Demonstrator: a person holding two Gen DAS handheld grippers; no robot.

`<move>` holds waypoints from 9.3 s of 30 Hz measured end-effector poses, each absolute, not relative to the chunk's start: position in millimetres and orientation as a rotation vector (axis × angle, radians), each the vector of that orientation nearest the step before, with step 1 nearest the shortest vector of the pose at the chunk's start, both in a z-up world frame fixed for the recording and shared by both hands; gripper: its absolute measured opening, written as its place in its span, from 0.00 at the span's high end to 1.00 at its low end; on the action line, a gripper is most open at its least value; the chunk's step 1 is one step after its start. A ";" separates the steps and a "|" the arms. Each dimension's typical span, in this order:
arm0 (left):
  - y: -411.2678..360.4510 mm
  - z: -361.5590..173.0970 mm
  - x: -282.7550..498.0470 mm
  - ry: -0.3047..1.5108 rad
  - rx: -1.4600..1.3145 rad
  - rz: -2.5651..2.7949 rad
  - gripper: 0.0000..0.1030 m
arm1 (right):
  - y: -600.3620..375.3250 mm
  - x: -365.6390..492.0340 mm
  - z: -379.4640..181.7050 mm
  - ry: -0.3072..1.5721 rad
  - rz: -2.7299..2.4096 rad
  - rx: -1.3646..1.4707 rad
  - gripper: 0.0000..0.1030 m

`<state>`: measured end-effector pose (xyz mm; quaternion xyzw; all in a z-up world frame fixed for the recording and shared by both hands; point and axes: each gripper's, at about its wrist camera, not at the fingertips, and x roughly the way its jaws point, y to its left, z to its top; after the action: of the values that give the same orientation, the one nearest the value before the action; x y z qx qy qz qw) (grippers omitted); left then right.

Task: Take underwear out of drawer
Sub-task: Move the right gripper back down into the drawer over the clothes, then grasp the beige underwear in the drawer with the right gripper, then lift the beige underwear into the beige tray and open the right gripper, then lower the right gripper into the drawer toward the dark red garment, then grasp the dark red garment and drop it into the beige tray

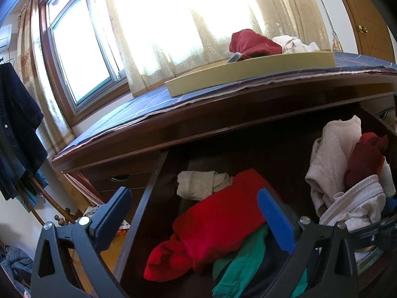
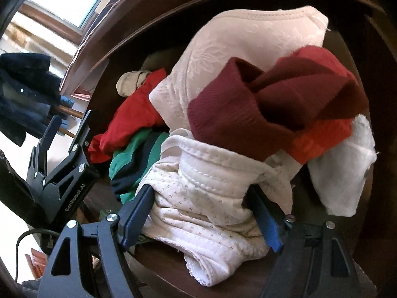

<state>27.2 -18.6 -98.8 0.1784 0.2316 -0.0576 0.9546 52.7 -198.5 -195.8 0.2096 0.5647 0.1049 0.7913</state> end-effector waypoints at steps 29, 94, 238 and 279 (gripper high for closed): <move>-18.7 -98.5 25.4 0.461 0.368 -0.120 0.00 | -249.1 -4.6 -112.2 0.945 0.302 0.508 0.92; -19.5 -99.7 23.8 0.441 0.364 -0.121 0.00 | -213.7 295.9 -28.3 0.814 0.339 0.567 0.89; -19.6 -102.6 39.5 0.578 0.339 -0.111 0.00 | -295.2 142.9 1.5 0.561 0.000 0.131 0.91; -19.4 -103.5 41.4 0.568 0.362 -0.094 0.00 | -308.0 22.7 -49.0 0.613 0.079 0.333 0.33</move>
<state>41.4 -19.4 -103.5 0.1773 0.2784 -0.0462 0.9428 22.7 -308.0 -49.0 0.1629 0.3003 0.0385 0.9390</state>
